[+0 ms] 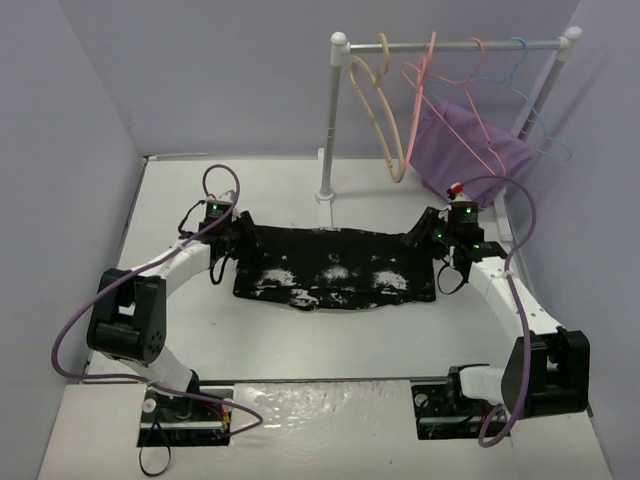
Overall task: Place the trousers on the hanger
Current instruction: Fold the trousers at the center of the board.
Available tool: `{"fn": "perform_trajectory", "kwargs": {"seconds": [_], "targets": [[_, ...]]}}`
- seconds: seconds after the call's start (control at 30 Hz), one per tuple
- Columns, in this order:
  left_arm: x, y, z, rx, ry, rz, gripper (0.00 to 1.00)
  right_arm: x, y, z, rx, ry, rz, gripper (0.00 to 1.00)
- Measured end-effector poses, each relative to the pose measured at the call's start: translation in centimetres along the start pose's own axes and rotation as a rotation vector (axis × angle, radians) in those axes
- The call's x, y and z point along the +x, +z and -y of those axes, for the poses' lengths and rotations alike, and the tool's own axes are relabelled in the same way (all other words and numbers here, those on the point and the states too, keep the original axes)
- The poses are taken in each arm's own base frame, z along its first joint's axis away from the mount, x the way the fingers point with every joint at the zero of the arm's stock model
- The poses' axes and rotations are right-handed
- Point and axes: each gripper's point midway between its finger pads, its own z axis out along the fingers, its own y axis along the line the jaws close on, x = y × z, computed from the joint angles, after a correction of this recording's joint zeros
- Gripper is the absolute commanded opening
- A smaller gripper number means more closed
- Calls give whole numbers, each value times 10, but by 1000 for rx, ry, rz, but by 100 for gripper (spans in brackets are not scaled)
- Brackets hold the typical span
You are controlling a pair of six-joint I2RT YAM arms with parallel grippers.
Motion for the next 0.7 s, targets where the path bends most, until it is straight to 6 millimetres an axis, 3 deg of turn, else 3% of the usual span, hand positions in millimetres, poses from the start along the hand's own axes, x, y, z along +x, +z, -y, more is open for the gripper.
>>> {"fn": "perform_trajectory", "kwargs": {"seconds": [0.13, 0.23, 0.33, 0.43, 0.6, 0.7], "targets": [[4, 20, -2, 10, -9, -27, 38, 21, 21, -12, -44, -23, -70, 37], [23, 36, -15, -5, -65, -63, 37, 57, 40, 15, 23, 14, -156, 38], [25, 33, -18, 7, -112, -37, 32, 93, 42, 45, 115, 54, -232, 39], [36, 24, -25, 6, -157, -15, 31, 91, 36, 54, 170, 63, -205, 41], [68, -6, -41, -21, -230, -15, 31, 91, 14, 80, 314, 77, -184, 45], [87, -24, -48, -35, -256, -36, 38, 91, 5, 89, 360, 95, -183, 46]]}}
